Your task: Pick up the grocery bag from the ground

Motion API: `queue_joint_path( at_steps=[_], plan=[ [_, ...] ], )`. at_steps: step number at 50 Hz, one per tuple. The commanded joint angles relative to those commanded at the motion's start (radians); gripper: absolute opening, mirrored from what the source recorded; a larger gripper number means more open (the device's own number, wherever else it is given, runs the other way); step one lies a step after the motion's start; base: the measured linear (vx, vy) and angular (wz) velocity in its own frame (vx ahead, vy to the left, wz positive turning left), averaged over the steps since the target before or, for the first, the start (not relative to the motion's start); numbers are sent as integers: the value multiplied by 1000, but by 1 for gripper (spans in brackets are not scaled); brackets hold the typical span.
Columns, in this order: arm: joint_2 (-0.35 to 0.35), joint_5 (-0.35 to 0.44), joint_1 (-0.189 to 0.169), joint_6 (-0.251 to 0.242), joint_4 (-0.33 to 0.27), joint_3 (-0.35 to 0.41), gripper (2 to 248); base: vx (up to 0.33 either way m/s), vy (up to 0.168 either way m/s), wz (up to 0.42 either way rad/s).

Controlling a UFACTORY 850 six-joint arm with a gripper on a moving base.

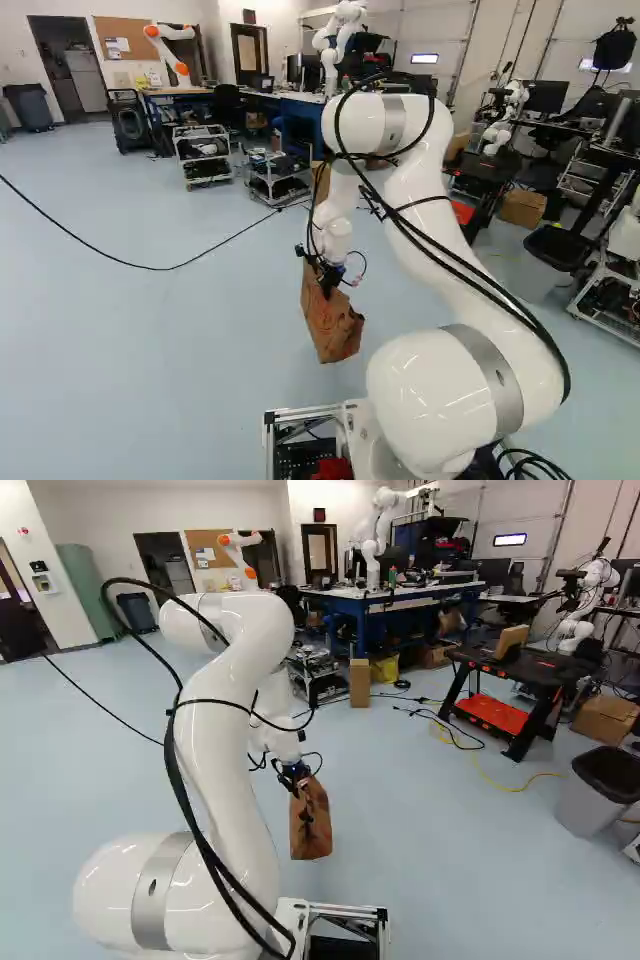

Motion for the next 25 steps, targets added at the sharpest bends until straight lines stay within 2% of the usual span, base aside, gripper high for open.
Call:
queue_joint_path(
  at_steps=[25],
  plan=[
    [102,0,0,0,0,66,22,0,0,0]
  ],
)
